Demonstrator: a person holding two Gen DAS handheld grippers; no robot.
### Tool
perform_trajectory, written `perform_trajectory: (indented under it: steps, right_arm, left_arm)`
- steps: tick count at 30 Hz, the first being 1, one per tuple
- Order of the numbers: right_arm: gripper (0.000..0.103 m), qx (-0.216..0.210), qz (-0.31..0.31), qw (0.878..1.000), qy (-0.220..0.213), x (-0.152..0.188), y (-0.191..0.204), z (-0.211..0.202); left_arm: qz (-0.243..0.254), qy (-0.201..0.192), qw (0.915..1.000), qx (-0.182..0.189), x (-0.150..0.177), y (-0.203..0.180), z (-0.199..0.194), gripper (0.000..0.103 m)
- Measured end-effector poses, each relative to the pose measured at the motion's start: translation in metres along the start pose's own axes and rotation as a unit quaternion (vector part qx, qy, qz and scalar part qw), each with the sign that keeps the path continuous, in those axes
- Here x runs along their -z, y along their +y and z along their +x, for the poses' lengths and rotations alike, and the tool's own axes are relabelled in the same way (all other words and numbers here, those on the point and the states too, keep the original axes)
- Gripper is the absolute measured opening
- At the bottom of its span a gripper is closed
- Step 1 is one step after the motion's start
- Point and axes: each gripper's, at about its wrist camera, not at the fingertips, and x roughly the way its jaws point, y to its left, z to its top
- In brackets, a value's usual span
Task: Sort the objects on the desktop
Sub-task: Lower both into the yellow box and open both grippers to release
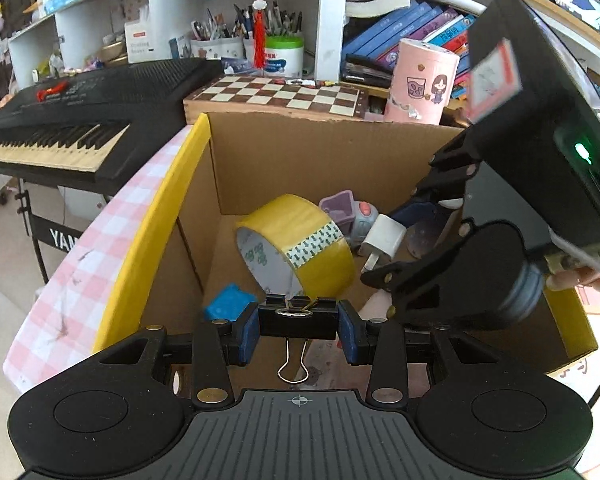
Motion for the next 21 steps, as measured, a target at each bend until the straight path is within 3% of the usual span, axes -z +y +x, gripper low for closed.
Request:
perform_trajectory:
  steps: [8, 21]
  right_arm:
    - [0.041, -0.004, 0.005, 1.000, 0.001, -0.001, 0.001, 0.001]
    - [0.056, 0.006, 0.059, 0.996, -0.065, 0.000, 0.000, -0.043]
  left_arm:
    - [-0.002, -0.006, 1.0000, -0.003, 0.000, -0.002, 0.001, 0.041]
    - [-0.023, -0.093, 0.9954, -0.001, -0.001, 0.004, -0.049, 0.059]
